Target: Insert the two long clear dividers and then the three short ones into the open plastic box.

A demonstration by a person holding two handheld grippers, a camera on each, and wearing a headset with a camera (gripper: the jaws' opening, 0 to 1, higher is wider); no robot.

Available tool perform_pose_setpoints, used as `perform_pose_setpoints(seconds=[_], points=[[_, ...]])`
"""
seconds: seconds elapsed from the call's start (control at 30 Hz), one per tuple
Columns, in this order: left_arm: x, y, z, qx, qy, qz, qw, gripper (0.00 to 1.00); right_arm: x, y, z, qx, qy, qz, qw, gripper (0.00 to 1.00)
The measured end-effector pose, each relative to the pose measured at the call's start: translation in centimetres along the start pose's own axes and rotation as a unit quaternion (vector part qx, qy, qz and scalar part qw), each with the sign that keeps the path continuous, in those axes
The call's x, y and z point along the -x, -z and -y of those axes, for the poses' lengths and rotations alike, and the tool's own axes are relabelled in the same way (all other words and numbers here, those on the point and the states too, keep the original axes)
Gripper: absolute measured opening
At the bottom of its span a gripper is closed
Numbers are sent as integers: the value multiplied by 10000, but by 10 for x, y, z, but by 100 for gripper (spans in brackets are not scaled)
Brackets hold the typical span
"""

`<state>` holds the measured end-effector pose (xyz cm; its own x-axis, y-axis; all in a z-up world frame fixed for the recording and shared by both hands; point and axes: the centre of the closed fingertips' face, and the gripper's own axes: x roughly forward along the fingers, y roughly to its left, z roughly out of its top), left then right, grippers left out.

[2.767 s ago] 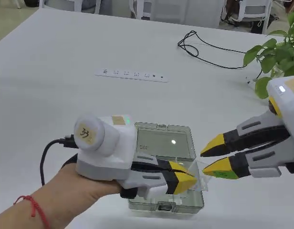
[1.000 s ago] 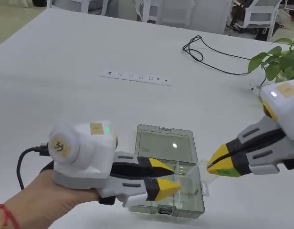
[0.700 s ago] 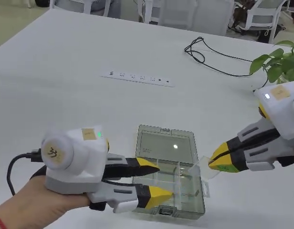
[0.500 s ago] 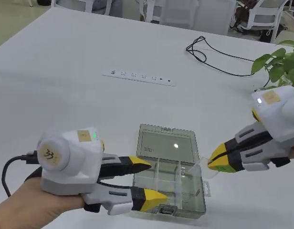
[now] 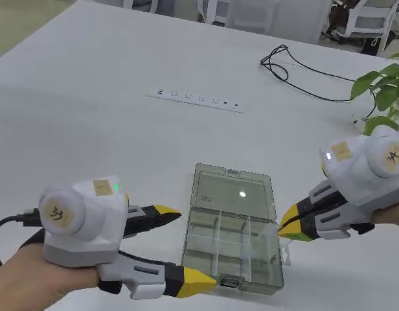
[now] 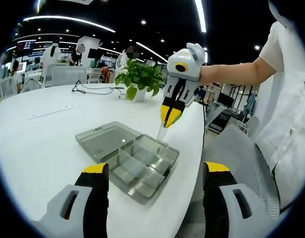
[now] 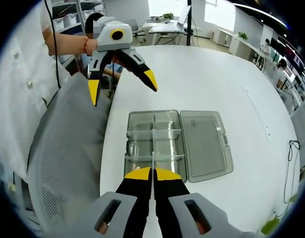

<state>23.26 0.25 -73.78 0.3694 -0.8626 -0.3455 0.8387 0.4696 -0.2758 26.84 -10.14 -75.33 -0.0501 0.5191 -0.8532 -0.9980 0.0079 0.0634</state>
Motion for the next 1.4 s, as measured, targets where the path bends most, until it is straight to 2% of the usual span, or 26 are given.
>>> perform_pose_setpoints(seconds=[0.13,0.23,0.47,0.77,1.07,1.4], points=[[0,7,0,-16,-1,-88,10000,84,-6,2,-1,94,-20,-117,9999,3],[0,8,1,5,23,-89,10000,90,-10,5,1,129,-22,-179,9998,3],[-1,12,3,29,57,-113,9999,93,-13,7,3,157,-22,-279,9995,3],[-1,11,3,35,53,-79,9999,92,-19,10,5,129,-39,-334,9994,3],[-3,9,5,42,68,-36,10000,92,-24,14,4,44,-79,-211,9997,3],[-2,9,5,45,63,-50,10000,92,-35,19,3,109,23,-77,9999,3]])
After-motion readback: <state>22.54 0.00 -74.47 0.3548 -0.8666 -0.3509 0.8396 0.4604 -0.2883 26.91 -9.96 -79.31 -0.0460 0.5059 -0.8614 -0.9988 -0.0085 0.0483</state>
